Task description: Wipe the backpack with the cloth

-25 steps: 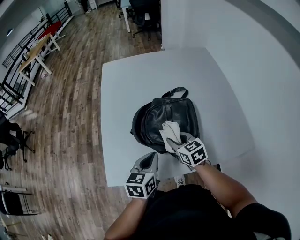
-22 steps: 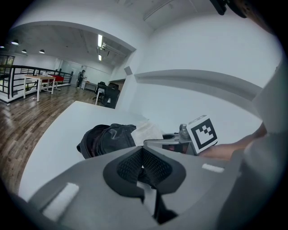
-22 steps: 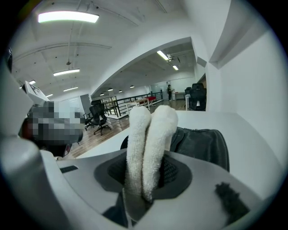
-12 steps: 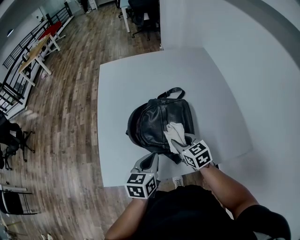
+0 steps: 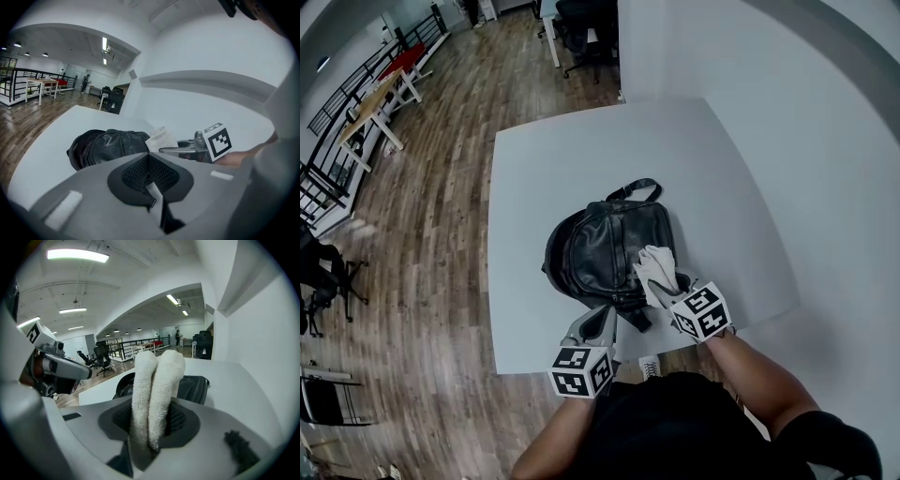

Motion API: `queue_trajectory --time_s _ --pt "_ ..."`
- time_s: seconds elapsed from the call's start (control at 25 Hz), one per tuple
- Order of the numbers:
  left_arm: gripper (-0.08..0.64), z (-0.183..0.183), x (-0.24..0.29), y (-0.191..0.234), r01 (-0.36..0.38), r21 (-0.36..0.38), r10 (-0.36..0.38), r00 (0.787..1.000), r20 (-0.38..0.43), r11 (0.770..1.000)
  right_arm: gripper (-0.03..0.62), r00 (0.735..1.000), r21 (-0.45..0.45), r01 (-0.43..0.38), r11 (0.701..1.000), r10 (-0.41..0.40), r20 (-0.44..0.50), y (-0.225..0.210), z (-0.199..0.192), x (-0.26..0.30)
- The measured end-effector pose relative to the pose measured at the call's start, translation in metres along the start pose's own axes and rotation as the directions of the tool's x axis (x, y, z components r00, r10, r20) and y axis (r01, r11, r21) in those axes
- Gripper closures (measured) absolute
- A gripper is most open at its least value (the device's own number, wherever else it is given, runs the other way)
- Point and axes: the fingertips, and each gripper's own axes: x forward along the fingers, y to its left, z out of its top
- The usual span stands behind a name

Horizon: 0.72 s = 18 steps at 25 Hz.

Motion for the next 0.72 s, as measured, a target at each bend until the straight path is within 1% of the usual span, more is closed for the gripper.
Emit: queue_trajectory --time_s 0.72 --pt "0.552 0.002 0.009 -0.022 -0.066 -0.005 0.066 0.997 0.027 0.998 0.465 1.0 -0.053 -0.021 0.998 0.021 0.013 -0.036 -0.001 -0.024"
